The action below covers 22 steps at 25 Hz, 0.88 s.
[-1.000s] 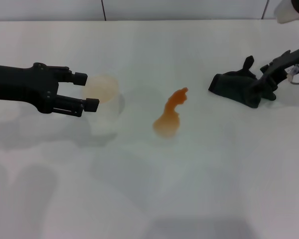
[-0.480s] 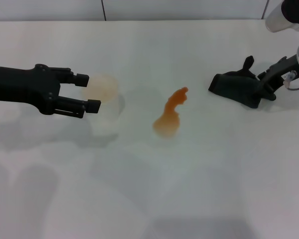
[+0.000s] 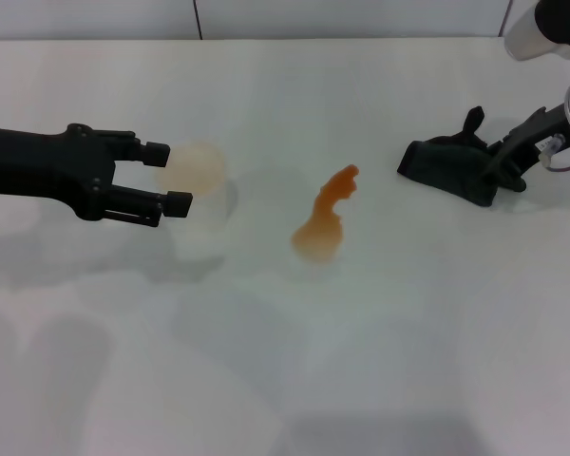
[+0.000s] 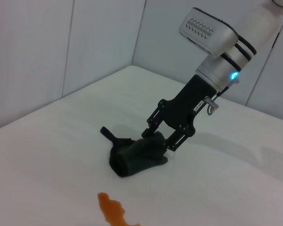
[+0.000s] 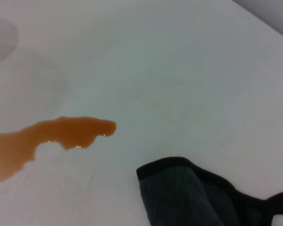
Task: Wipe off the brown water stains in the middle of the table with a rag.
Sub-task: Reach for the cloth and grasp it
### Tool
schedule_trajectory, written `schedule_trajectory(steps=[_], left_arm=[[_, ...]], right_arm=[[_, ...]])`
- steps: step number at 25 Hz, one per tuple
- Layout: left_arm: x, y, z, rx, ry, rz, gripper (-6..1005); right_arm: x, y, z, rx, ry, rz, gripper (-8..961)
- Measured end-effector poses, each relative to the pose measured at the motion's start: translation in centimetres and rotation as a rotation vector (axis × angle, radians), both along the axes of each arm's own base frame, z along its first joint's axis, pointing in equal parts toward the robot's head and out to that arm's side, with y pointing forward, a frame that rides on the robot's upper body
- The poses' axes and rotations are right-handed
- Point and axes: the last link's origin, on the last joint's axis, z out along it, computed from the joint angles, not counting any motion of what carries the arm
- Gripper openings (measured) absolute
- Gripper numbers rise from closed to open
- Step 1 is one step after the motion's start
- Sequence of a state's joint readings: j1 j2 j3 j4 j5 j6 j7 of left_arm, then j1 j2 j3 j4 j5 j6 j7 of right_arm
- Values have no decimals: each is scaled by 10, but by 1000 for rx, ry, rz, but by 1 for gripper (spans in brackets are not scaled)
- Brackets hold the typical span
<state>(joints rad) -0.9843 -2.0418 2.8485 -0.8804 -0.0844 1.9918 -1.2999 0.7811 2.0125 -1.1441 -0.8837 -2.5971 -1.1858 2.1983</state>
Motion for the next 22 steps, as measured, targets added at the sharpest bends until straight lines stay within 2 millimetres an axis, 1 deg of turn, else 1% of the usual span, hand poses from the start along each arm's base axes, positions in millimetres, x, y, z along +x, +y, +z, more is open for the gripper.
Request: schedule_trajectory(steps=[3, 11, 16, 22], left_arm=[[-1, 0, 0, 2, 0, 2, 875], [-2, -1, 1, 6, 3, 5, 875], [-2, 0, 2, 10, 4, 5, 875], [-3, -1, 3, 17, 0, 7, 874]], right_arm=[[-1, 1, 0, 8, 1, 0, 559], [-5, 1, -3, 3, -13, 9, 336], [-9, 2, -3, 3, -19, 23, 150], [-17, 0, -6, -11, -29, 46, 88]])
